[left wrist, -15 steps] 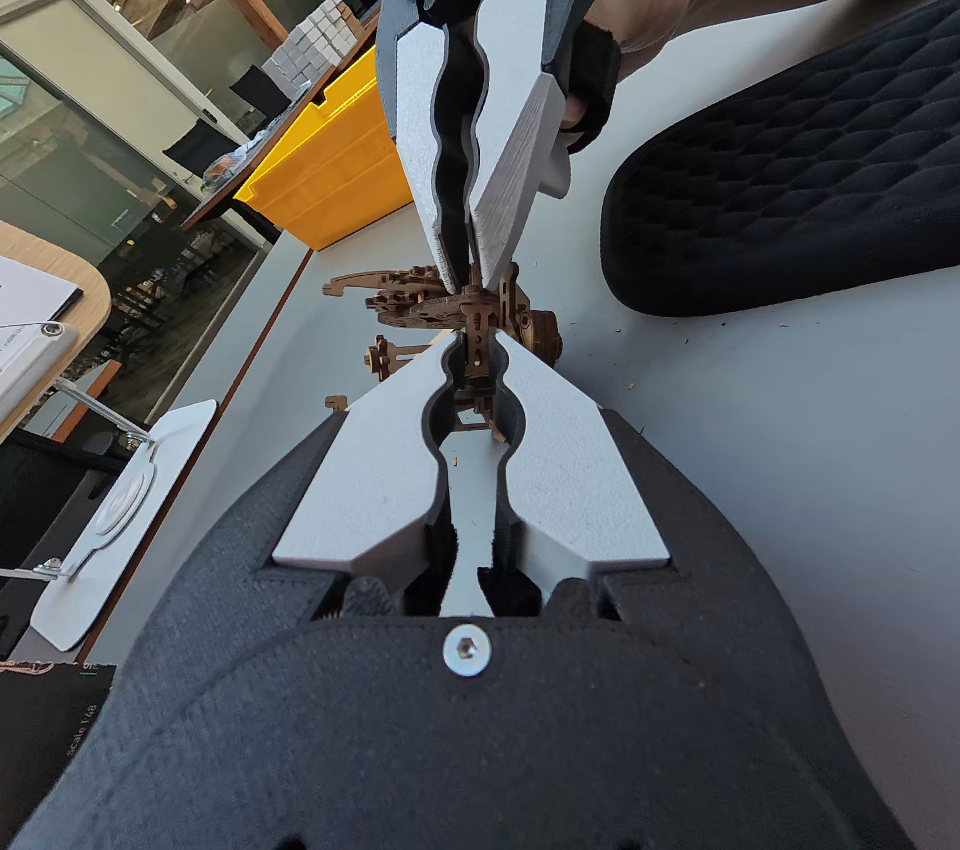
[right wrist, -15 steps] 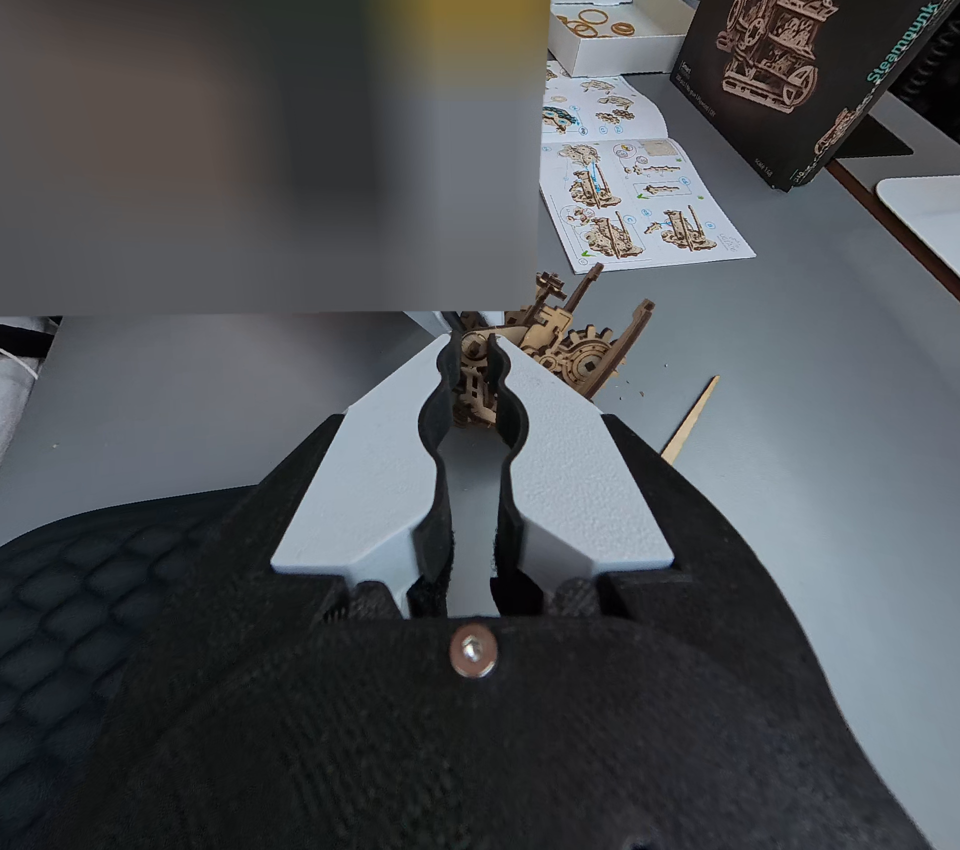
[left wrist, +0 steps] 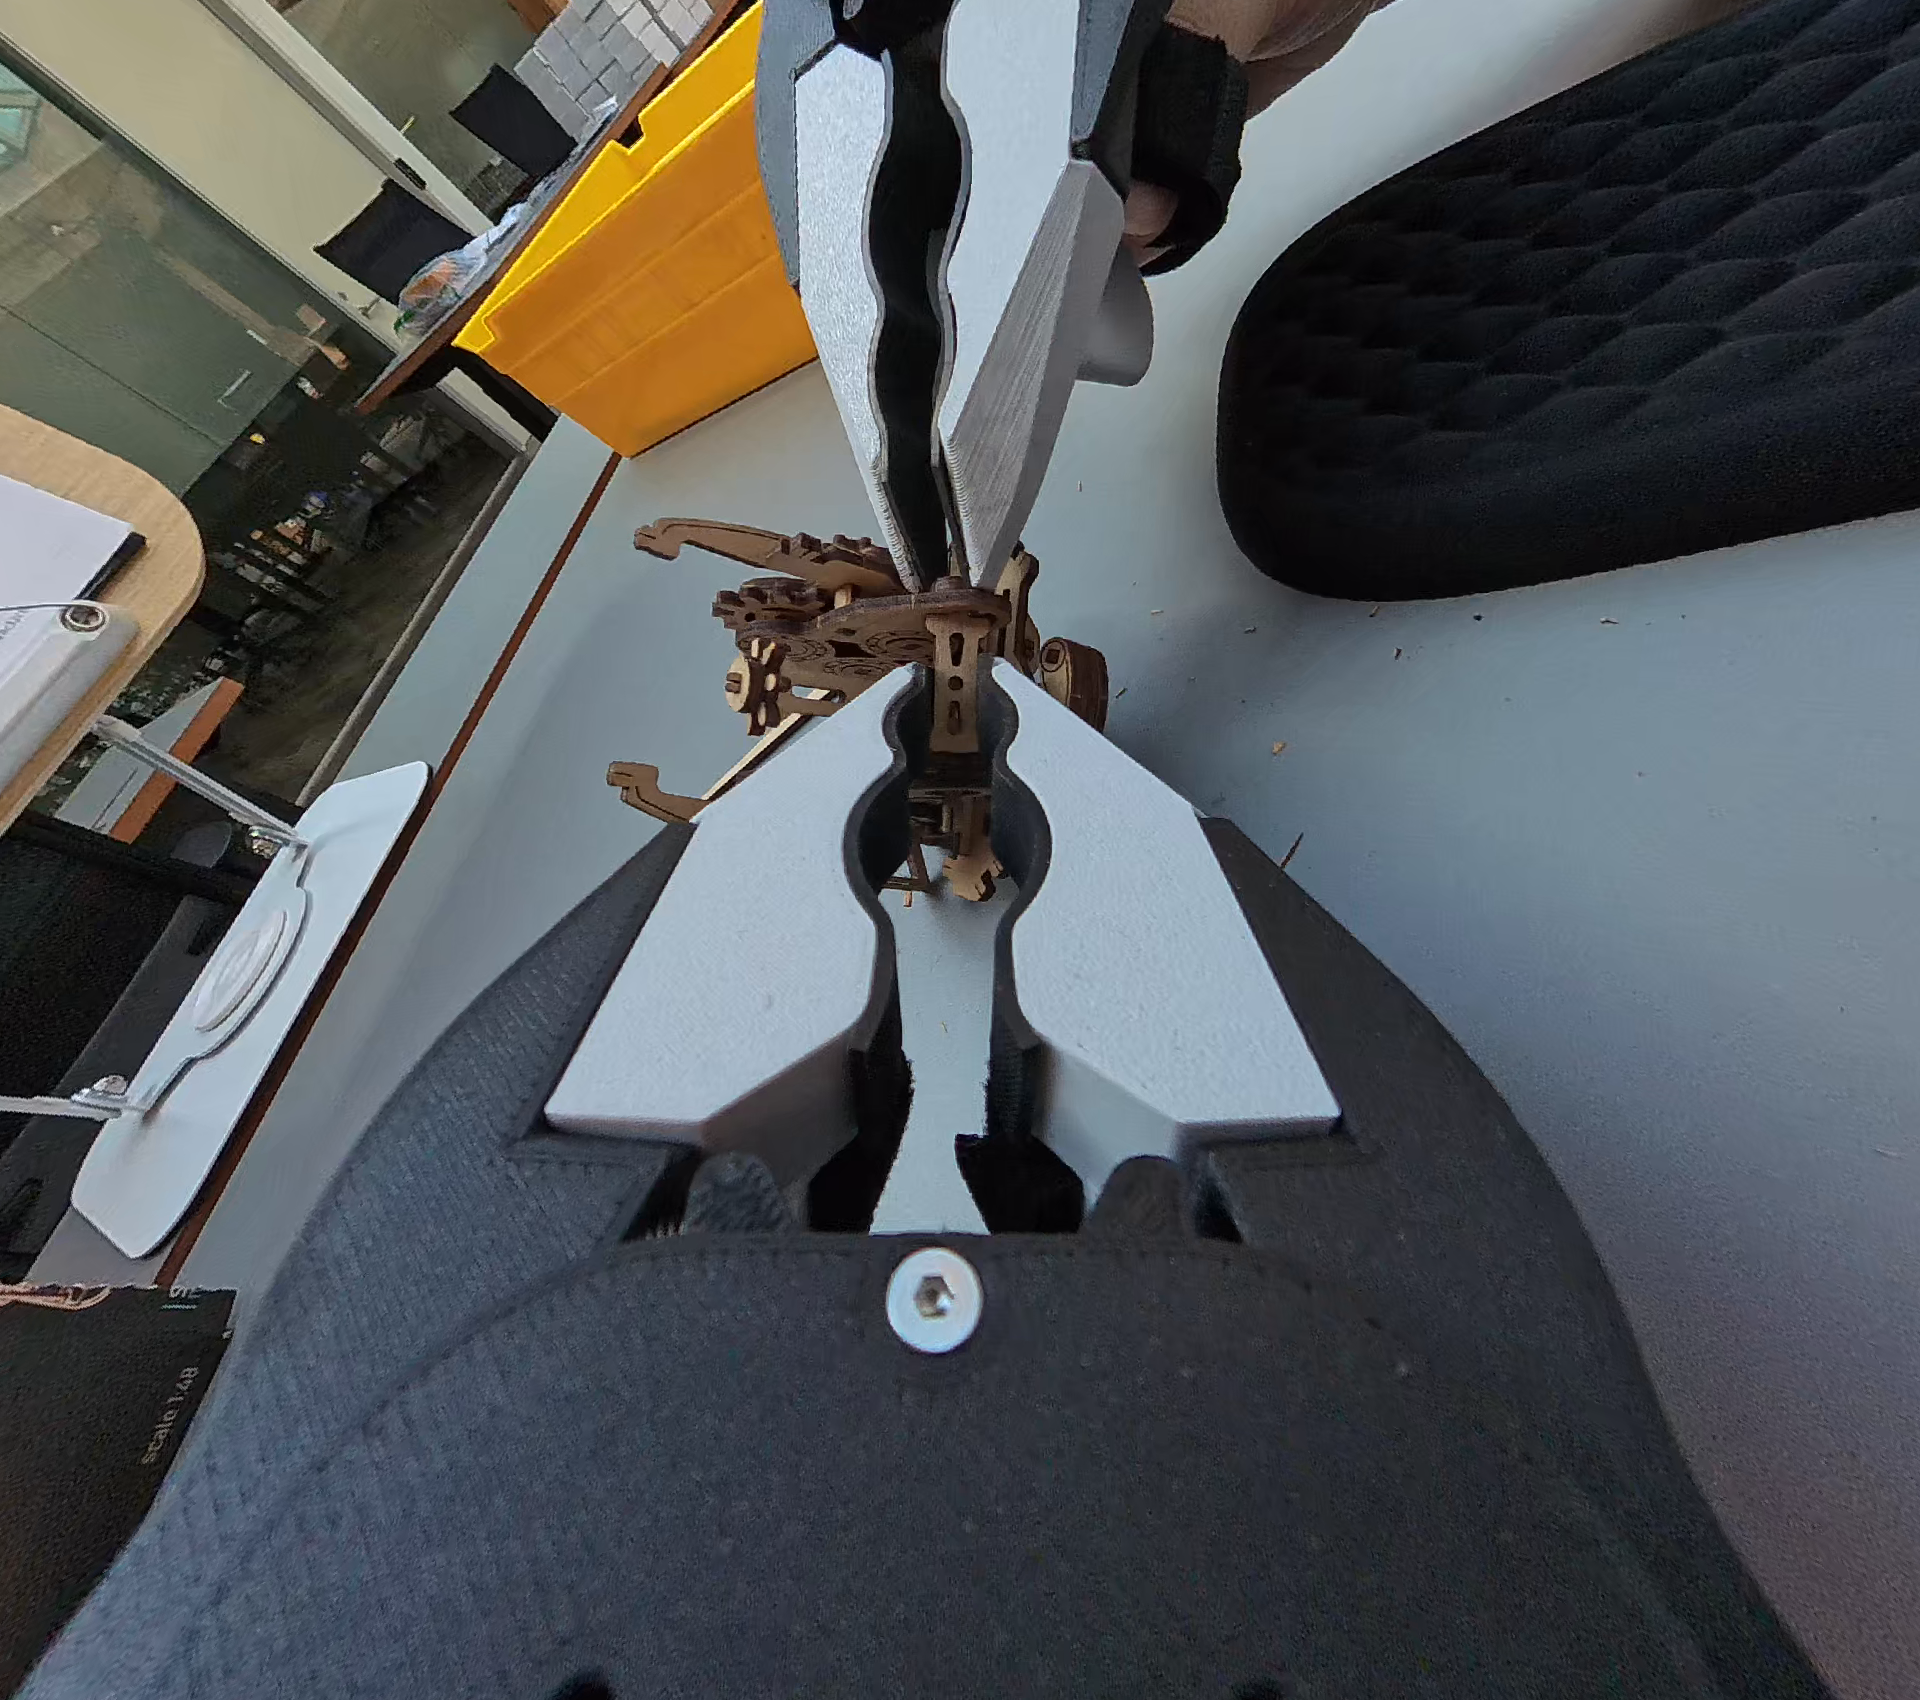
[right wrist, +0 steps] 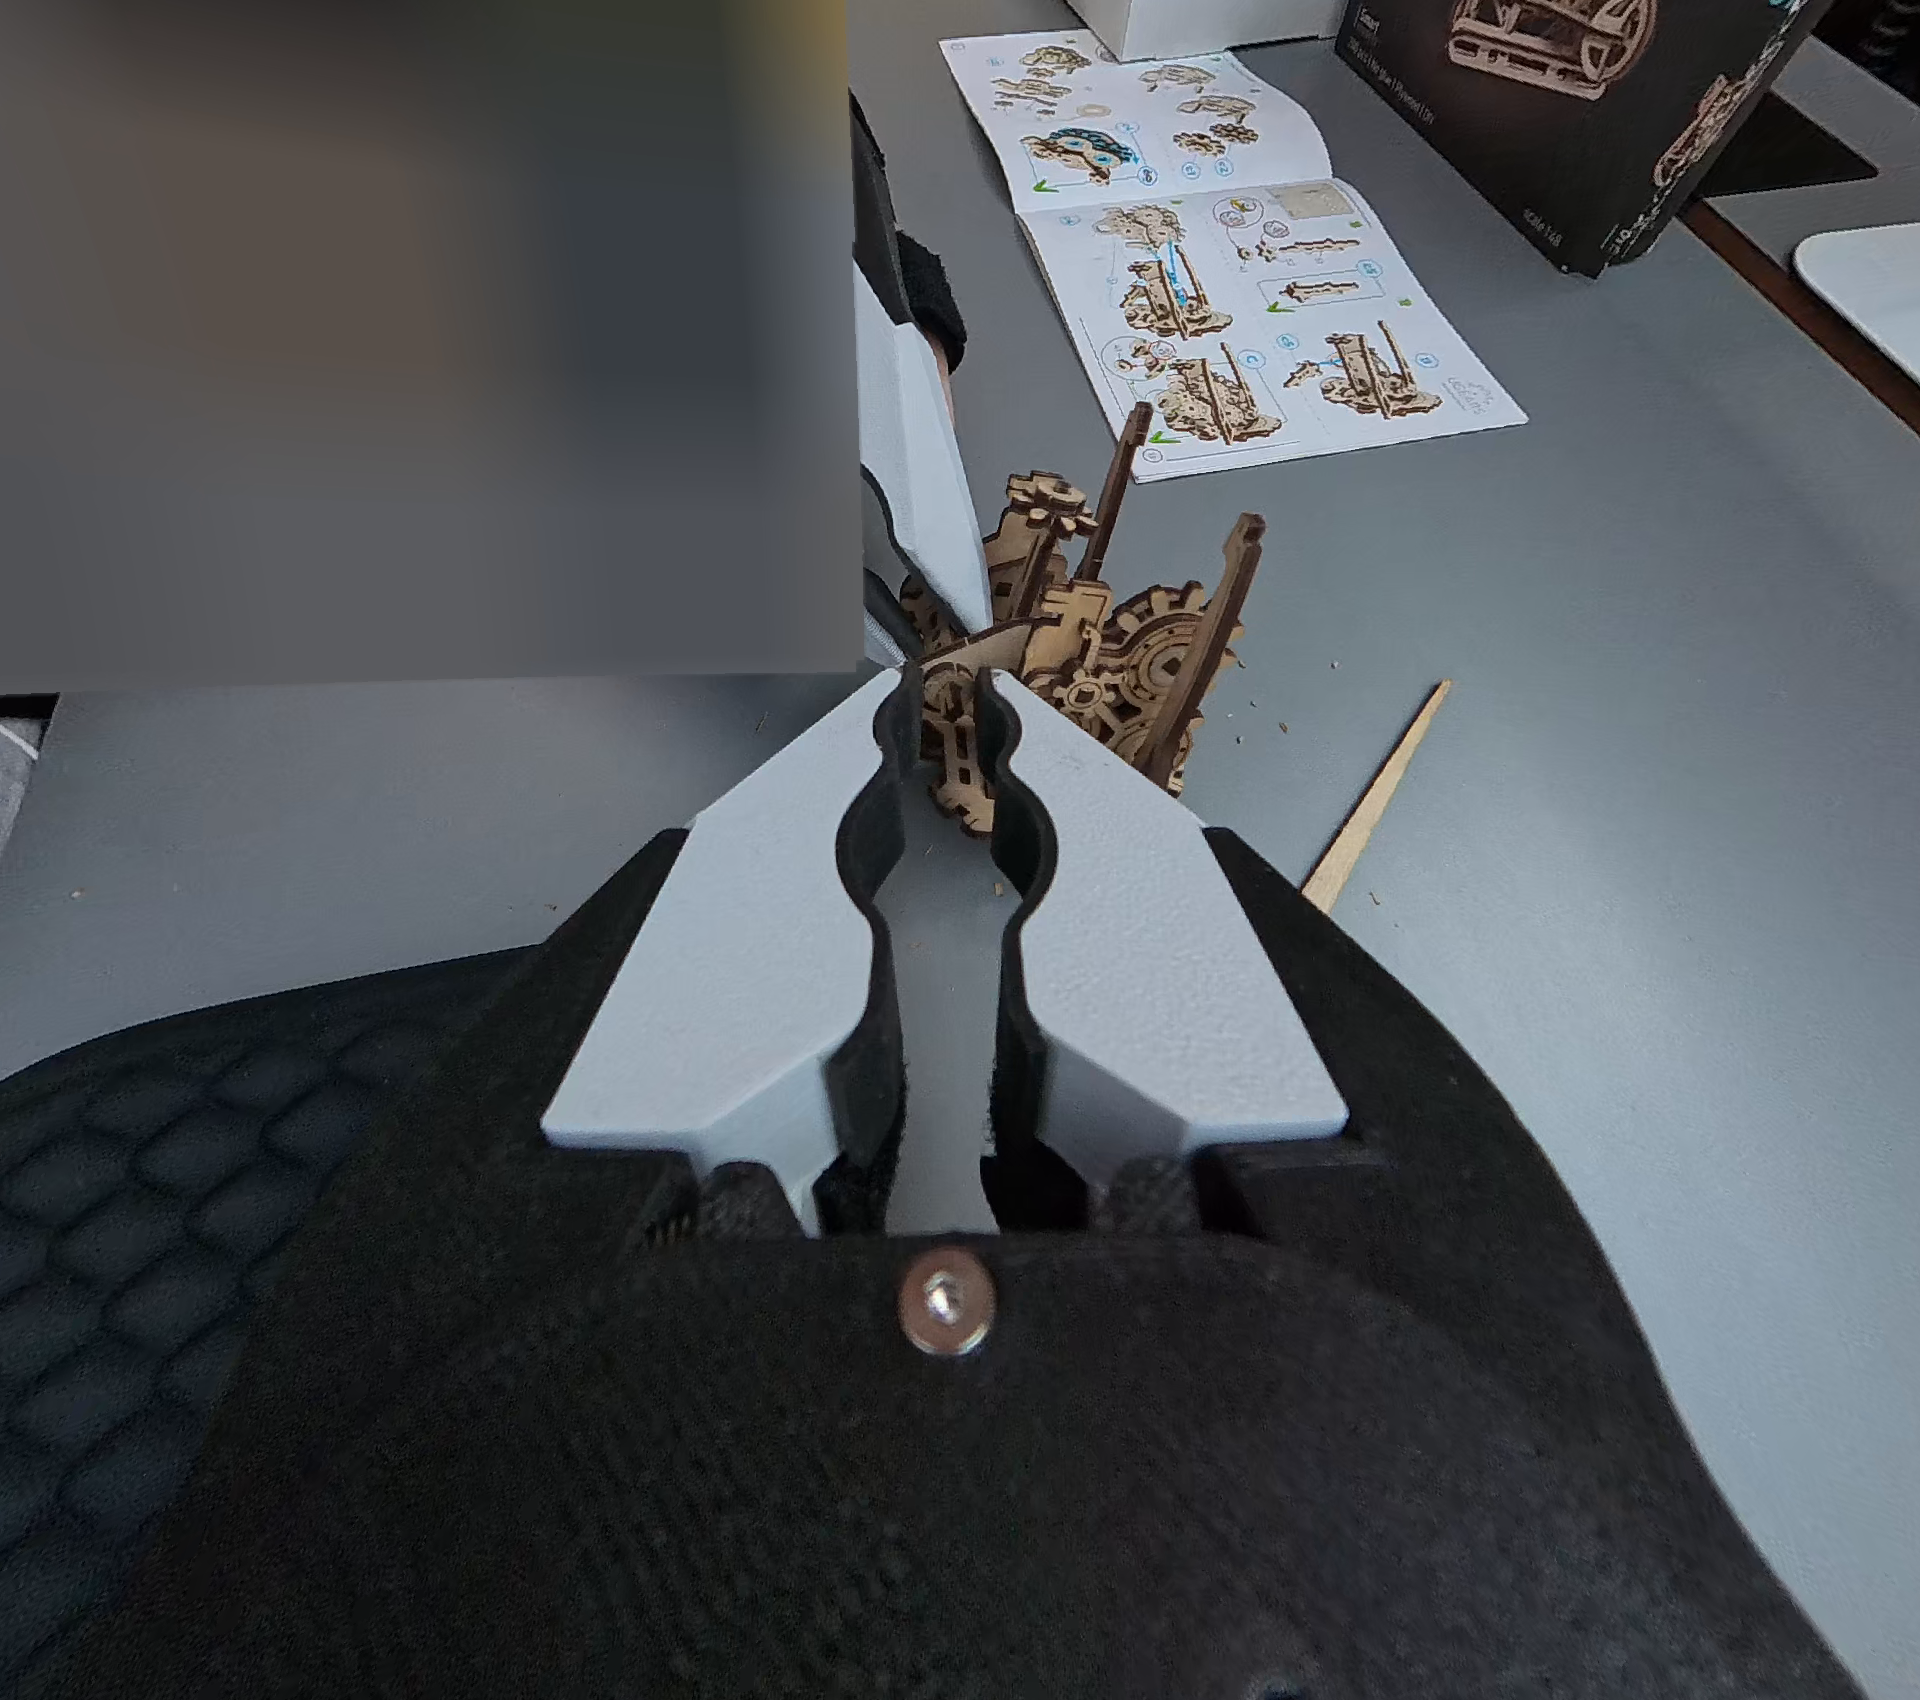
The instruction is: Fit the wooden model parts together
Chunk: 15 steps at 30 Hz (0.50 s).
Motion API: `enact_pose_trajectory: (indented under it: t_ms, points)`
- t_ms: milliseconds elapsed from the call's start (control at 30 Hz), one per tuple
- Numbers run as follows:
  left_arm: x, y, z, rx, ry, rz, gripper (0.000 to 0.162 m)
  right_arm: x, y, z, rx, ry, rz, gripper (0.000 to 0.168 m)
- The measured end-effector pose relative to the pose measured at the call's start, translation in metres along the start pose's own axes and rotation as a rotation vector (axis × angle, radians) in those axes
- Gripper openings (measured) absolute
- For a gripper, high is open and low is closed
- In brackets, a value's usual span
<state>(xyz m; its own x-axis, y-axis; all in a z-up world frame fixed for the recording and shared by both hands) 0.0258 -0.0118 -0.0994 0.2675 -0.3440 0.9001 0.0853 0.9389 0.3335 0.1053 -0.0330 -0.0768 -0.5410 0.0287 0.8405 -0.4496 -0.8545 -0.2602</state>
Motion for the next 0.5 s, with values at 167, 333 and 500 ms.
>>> enact_pose_trajectory:
  t_ms: [167, 333, 500]
  points:
    - [0.0012, 0.0001, 0.0006, 0.003, -0.013, -0.001, 0.009, -0.0011, -0.0003, -0.0009, 0.011, -0.010, -0.023, 0.007]
    - [0.0003, -0.0024, -0.0022, -0.002, -0.001, -0.035, 0.007, -0.0032, -0.0009, -0.0022, 0.011, -0.004, -0.028, 0.008]
    - [0.0003, -0.0006, -0.0013, -0.010, -0.016, -0.025, 0.006, -0.0036, -0.0021, -0.0022, 0.018, -0.024, -0.053, 0.008]
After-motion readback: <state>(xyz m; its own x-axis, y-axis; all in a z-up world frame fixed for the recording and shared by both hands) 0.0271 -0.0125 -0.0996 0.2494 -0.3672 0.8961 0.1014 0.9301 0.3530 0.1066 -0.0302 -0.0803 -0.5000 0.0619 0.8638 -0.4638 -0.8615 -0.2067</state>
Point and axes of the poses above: each gripper's, where its closed fingertips meet, z back along the fingers, x out of its top, y = z × x across the jaws, the point moved 5 cm from there along z, back along the fingers, and after that the axes turned 15 degrees about z, right-handed, at the moved point
